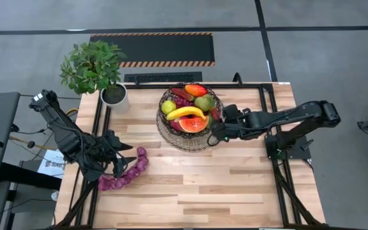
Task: Build produce basket
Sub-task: Put the red chili pepper into the basket
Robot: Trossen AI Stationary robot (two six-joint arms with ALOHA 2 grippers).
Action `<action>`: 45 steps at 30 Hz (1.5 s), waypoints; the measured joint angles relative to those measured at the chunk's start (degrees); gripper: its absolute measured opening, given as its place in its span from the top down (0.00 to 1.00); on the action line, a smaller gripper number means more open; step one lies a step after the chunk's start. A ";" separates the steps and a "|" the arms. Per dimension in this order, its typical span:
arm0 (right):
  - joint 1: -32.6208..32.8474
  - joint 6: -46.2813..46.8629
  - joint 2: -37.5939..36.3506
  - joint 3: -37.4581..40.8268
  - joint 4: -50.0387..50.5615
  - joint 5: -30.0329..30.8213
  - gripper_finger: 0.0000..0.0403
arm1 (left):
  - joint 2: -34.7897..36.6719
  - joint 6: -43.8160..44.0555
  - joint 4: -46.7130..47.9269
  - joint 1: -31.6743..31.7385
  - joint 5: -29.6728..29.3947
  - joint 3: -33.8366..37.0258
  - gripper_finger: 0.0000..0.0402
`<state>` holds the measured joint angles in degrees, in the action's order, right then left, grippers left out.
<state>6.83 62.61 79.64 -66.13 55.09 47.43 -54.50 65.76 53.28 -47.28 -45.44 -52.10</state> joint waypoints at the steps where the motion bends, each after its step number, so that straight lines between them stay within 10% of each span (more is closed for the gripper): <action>1: 0.00 -0.31 -0.30 0.00 0.40 -1.55 0.37 | 0.00 0.02 -0.01 0.00 -0.22 0.00 0.41; 23: 0.63 -1.63 7.32 0.01 2.09 -8.08 0.32 | 0.02 0.72 -0.01 0.01 -0.21 0.00 0.41; 45: -0.92 -3.14 7.73 0.02 1.23 -9.34 0.91 | 0.02 0.98 -0.01 0.01 0.17 0.00 0.41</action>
<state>5.91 59.47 87.37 -66.11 56.31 38.09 -54.48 66.74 53.28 -47.27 -45.28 -52.10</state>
